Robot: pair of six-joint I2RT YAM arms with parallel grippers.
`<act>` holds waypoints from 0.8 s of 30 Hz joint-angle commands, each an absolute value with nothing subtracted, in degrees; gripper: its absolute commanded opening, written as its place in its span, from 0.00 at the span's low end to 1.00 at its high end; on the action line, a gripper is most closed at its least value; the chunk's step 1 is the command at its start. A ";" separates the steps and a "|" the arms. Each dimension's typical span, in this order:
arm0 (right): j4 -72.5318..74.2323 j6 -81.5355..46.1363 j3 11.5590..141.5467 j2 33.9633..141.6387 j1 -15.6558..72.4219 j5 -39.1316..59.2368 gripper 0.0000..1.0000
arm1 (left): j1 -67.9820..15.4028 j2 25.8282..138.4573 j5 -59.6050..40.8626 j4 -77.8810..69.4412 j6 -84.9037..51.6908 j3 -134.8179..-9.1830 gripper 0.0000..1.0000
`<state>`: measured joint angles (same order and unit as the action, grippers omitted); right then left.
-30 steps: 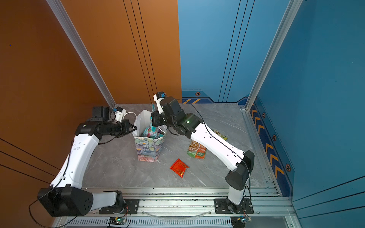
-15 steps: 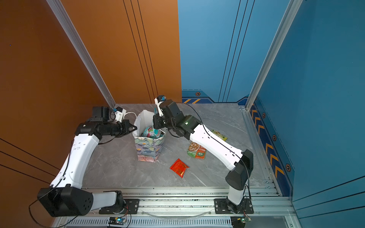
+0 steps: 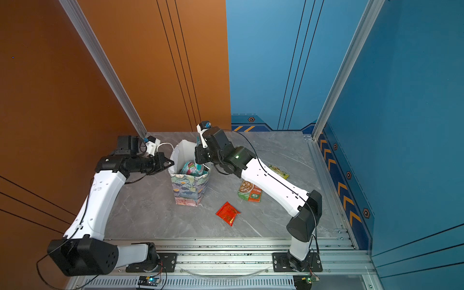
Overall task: Place the snacks into the paper bag
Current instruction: 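Open the right gripper and draw it back from the paper bag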
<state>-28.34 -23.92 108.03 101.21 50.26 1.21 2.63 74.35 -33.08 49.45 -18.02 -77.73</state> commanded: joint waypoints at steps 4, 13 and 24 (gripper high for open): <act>-28.41 -22.98 110.60 101.33 50.33 0.13 0.00 | 2.99 72.97 -34.89 48.41 -17.53 -77.14 0.00; -31.81 -21.95 120.61 106.29 50.92 2.12 0.56 | 3.08 73.13 -34.99 48.42 -17.49 -77.29 0.00; -32.70 -21.29 119.57 104.61 50.90 2.03 0.57 | 3.25 73.21 -35.20 48.46 -17.51 -77.50 0.00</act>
